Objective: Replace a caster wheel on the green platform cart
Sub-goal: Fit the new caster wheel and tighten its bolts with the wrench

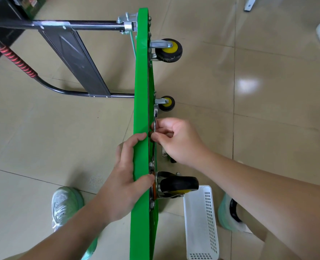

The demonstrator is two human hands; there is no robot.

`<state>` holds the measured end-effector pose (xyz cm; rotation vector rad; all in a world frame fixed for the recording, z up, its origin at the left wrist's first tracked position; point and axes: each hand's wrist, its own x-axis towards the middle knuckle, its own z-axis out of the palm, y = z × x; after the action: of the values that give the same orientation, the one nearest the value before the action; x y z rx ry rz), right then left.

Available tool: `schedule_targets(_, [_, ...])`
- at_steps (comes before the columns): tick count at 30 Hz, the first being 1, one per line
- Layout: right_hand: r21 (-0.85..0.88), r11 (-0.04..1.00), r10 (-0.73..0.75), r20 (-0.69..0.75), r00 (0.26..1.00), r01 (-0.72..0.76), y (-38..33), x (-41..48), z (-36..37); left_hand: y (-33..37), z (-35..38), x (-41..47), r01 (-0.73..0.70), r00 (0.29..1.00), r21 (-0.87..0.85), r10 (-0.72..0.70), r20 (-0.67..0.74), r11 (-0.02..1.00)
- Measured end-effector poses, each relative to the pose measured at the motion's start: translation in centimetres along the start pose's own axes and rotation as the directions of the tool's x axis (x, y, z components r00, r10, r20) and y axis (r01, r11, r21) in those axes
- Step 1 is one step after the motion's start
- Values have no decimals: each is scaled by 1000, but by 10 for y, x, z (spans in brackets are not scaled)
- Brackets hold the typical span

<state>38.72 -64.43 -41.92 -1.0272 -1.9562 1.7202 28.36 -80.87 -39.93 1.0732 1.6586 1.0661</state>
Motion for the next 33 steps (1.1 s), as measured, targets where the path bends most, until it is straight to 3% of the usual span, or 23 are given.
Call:
schedule_targets(7, [-4,993,121,-20,992,-122,8,16,1,2,0,1,-10,1000,20,10,-7,1000])
schedule_targets(11, [77,978,189,40,981,-191,14,19,3,4,-1,1,-3,1000,27,3,-5,1000])
schedule_targets(24, [201,916,350,20,937,-347,20,31,8,7,-2,1,21,1000,36,-21,5,999])
schedule_targets(27, [220,872,444,23,896,-438,27,38,11,8,-2,2,35,999,27,-35,11,999])
schedule_targets(33, [266,702,658,115,744,-661,39,50,14,8,-4,2,29,999,42,-30,20,999])
